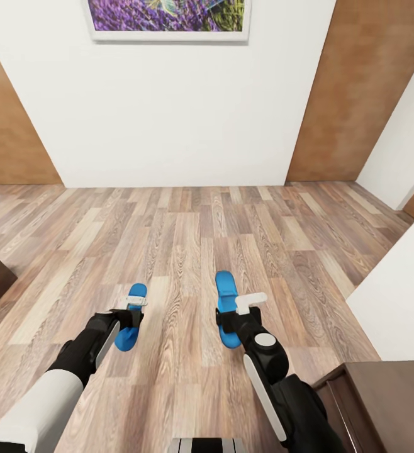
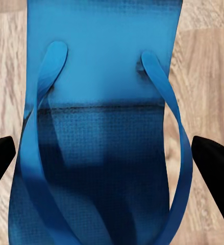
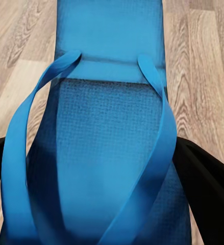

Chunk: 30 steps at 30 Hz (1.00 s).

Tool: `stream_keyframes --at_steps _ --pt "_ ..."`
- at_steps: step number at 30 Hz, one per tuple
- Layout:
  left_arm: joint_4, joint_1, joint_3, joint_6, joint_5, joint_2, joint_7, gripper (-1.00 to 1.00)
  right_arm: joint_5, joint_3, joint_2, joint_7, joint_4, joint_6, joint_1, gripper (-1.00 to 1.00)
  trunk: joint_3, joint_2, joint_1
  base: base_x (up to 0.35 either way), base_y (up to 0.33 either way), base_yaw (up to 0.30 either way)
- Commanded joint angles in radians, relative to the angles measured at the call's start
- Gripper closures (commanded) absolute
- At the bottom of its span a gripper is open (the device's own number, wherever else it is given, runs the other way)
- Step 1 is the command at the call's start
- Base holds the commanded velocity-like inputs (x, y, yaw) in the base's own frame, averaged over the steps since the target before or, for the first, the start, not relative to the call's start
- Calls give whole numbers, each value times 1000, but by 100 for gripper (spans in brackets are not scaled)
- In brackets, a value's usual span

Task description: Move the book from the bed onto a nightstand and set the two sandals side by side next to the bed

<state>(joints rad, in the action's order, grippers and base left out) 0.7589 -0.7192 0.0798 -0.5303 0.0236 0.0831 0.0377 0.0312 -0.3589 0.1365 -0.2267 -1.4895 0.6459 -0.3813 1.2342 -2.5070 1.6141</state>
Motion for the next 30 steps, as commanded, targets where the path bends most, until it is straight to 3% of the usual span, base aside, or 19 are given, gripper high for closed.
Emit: stream_keyframes --at_steps 1,9,30 --pt "2 0 3 -5 2 1 1 100 4 -2 0 -7 1 5 -1 100 -3 0 -1 0 0 0" --pt "2 0 3 -5 -4 2 -2 100 3 -3 0 -7 4 6 -1 100 -34 2 -4 0 0 0" --pt "2 0 3 -1 -8 42 -7 100 3 -29 0 -8 5 6 -1 100 -115 7 -14 0 0 0"
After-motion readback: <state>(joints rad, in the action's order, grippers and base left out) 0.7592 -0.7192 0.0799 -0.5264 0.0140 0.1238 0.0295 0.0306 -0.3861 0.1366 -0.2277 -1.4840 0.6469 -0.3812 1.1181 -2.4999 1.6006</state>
